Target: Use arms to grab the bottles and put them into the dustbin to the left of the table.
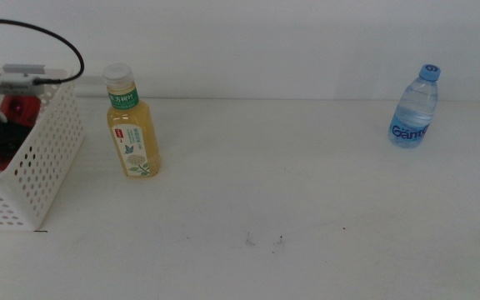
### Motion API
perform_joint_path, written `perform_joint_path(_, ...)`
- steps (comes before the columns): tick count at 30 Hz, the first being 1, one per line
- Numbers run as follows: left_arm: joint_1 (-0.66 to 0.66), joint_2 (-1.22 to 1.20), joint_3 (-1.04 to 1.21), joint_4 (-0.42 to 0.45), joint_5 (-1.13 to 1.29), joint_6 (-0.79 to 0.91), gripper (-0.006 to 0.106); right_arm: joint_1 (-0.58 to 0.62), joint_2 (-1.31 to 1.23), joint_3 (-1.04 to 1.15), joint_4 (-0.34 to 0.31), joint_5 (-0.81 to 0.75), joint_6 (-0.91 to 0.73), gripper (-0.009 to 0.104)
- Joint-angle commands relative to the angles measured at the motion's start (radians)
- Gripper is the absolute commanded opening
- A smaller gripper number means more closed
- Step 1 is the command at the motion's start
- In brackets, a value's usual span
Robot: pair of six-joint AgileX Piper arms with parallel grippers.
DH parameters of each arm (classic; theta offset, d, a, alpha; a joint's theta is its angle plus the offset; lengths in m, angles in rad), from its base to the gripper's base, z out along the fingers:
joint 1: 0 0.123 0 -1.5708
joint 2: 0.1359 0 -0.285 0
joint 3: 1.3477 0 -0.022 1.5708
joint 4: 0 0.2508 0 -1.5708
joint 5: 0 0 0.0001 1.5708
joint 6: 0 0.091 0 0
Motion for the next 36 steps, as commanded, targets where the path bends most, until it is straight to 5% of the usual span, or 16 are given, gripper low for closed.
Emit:
perform_joint_path(1, 0.0, 0.0, -0.016, -0.008, -0.016, 0.001, 0.047, -0.007, -0.005, 0.003, -0.01, -0.012, -0.006, 0.072)
perform_joint_path(7, 0.0, -0.017, -0.014, 0.013, 0.005, -0.008, 0.094, -0.007, -0.005, 0.003, -0.01, -0.012, -0.006, 0.072)
perform_joint_path(19, -0.048, -0.426, 0.106, 0.048, 0.052, -0.155, 0.094, -0.007, -0.005, 0.003, -0.01, -0.012, -0.006, 0.072)
perform_joint_path(25, -0.247, -0.803, 0.444, 0.225, -0.209, -0.379, 0.094, -0.007, -0.005, 0.003, -0.01, -0.012, -0.006, 0.072)
perform_joint_path(36, -0.551, -1.27, 1.058, 0.176, -0.802, -0.524, 0.094, -0.007, -0.005, 0.003, -0.01, -0.012, -0.006, 0.072)
